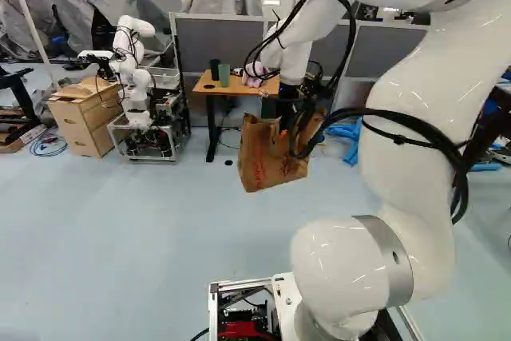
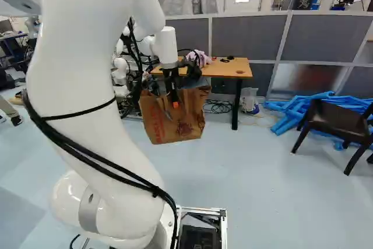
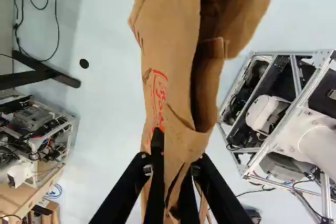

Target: Pick up the bag on the ground and place it on the table

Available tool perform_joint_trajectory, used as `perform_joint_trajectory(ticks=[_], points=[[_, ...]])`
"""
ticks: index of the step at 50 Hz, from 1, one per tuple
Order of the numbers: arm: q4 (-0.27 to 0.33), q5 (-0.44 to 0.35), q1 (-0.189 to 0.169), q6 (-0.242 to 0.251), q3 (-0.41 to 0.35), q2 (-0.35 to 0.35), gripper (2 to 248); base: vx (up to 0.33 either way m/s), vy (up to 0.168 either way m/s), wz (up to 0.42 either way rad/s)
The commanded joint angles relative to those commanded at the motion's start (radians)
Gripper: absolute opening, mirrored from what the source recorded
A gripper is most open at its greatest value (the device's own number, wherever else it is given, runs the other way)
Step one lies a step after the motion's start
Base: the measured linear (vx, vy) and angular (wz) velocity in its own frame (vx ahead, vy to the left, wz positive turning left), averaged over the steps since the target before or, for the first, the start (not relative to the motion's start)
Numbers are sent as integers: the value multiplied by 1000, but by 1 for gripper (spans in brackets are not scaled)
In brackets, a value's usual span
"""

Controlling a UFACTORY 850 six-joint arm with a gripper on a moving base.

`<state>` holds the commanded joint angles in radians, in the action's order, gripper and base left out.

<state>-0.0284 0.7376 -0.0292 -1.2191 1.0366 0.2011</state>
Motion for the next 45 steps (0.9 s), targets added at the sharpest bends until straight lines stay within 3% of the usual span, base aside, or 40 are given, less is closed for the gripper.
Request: perform_joint_trajectory(ticks=[45], points=[[0,76,-8,0,119,-28,21,0,0,0]])
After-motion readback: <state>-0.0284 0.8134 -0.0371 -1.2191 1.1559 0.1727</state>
